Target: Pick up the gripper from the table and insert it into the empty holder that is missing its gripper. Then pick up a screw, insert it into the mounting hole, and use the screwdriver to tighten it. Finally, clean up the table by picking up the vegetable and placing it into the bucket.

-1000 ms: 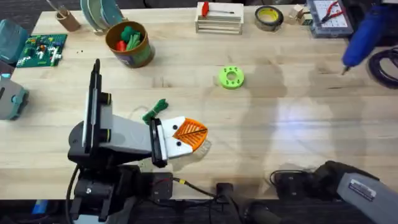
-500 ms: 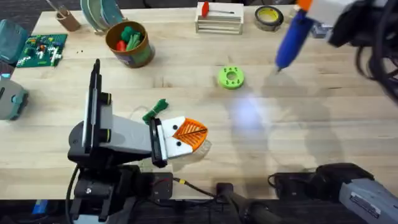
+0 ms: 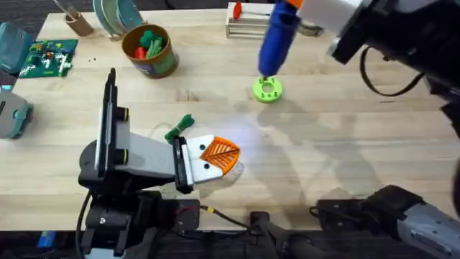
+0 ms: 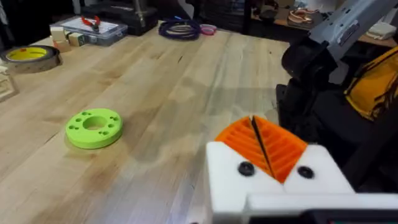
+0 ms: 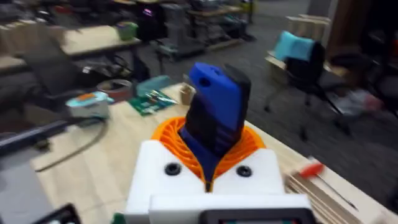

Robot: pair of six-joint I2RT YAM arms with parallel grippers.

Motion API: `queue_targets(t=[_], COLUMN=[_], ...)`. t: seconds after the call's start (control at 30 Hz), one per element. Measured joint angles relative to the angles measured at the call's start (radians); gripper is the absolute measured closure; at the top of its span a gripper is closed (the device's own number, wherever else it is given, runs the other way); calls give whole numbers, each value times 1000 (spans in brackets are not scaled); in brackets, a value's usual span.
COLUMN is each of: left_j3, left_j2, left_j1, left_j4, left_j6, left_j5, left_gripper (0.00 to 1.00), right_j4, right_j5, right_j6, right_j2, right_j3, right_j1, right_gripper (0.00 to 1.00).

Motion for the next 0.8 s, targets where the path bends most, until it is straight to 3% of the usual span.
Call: queue_targets(t=[0.33,0.8], left_j3=[0,0], left_j2=[0,0], left_j1=[0,0], left_j4=[0,0], left_j6=[0,0], left_j5=[0,0], left_gripper=[985,985], right_j4=[92,234], right_j5=[-8,-16], right_j6=[13,13], right_j2=[25,145], right_j3=[0,0], right_j1=[205,365], right_gripper=[991,991])
